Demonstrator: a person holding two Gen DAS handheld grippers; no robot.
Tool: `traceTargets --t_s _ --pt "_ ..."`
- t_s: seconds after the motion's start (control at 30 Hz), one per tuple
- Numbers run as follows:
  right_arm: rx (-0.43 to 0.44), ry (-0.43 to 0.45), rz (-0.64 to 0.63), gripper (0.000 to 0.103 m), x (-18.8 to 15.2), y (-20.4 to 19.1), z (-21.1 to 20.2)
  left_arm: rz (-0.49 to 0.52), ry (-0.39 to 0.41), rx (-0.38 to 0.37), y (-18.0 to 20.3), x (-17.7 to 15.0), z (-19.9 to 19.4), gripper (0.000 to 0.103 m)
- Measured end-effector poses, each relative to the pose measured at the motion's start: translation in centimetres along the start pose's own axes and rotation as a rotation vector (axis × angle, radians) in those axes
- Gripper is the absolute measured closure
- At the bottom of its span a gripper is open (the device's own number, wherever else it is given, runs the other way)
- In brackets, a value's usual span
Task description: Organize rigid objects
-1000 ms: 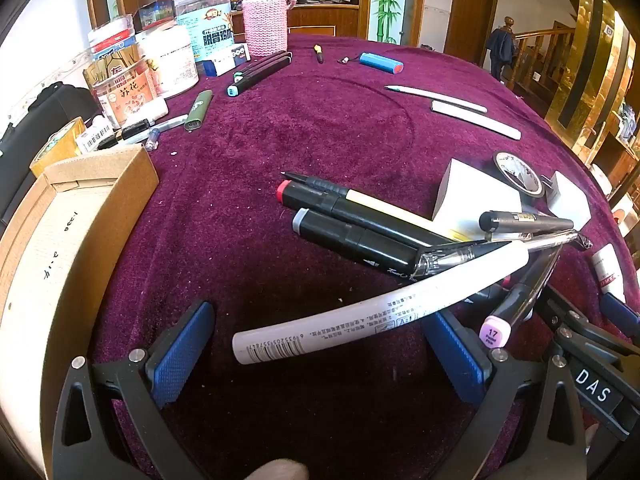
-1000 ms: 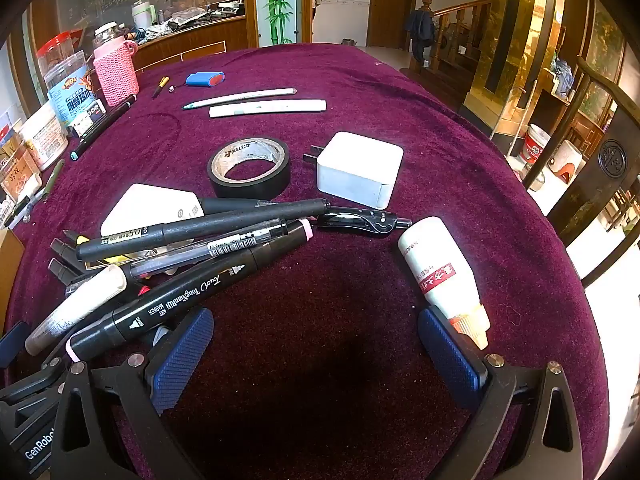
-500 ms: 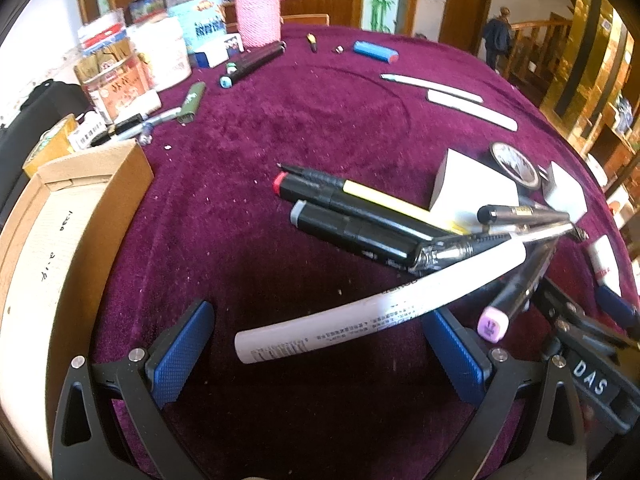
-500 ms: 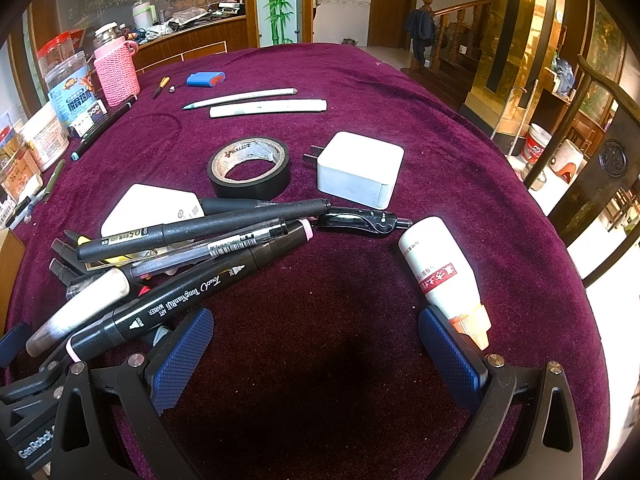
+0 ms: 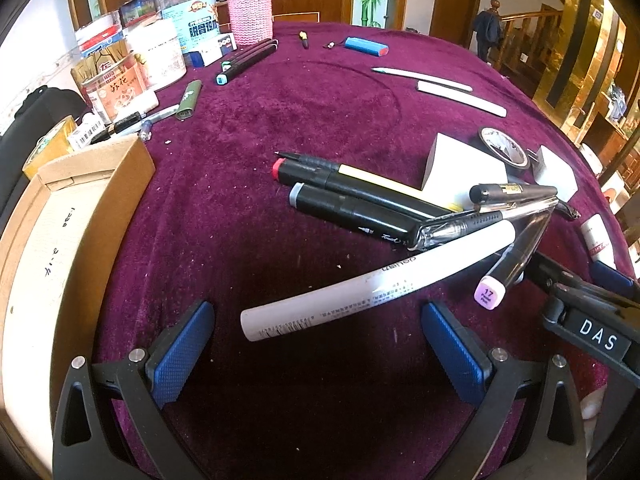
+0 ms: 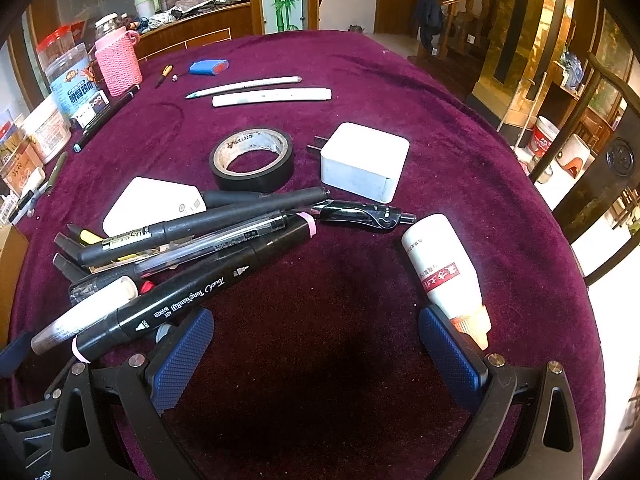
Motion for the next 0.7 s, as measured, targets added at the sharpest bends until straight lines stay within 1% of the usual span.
traceTargets --t_s 0.17,0.33,0.4,0.43,0.47,0.5,0.57,0.6,0.63,0.67,0.7 --pt "-0.022 0.002 -0.002 0.001 0.0 -0.1 -0.1 -0.007 -0.001 0.011 0.0 0.1 0.0 0.000" --pt "-0.014 -0.003 -0.008 0.001 0.0 -0.2 0.0 -0.016 0.000 0.015 0.1 0.1 0.0 0.000" --pt "0.000 -0.002 -0.007 0.001 -0.1 -0.1 -0.1 -0.031 -0.003 -0.015 0.0 0.0 -0.5 0.001" --pt "0.014 0.006 0.000 0.002 -0.1 0.0 -0.3 -0.056 0.010 -0.053 -0.1 0.1 -1.2 0.007" --pt "0.030 0.039 0.023 0.002 0.0 0.3 -1.1 -0.086 0.036 -0.096 -0.1 0.3 -2.2 0.009" --pt "0.034 0.069 0.035 0.002 0.2 0.6 -1.7 -0.107 0.089 -0.142 -0.3 0.8 -4.0 0.008" --pt "0.037 0.169 0.050 0.002 1.1 1.3 -4.1 -0.080 0.195 -0.161 -0.9 1.9 -7.1 0.008" --pt "0.028 0.244 0.057 0.002 1.7 1.7 -5.8 -0.051 0.272 -0.166 -1.4 2.7 -9.3 0.008" --pt "0.016 0.366 0.067 0.002 2.5 2.2 -8.3 -0.031 0.329 -0.167 -1.8 3.2 -10.9 0.007" --pt "0.020 0.498 0.071 0.001 3.2 2.6 -10.9 -0.009 0.397 -0.165 -2.4 3.7 -12.5 0.001" --pt "0.049 0.584 0.079 0.001 3.6 2.7 -12.6 0.000 0.438 -0.167 -2.9 3.9 -13.5 0.000"
Point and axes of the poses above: each gripper's, at about its wrist camera, not at the fingertips, and z roughly the way its jaws point, y to its right, x to its top, the point moved 9 cm from there along z, roughly the way its jaws point, and after that the axes turned 7 degrees about y, right-handed, at the moved point
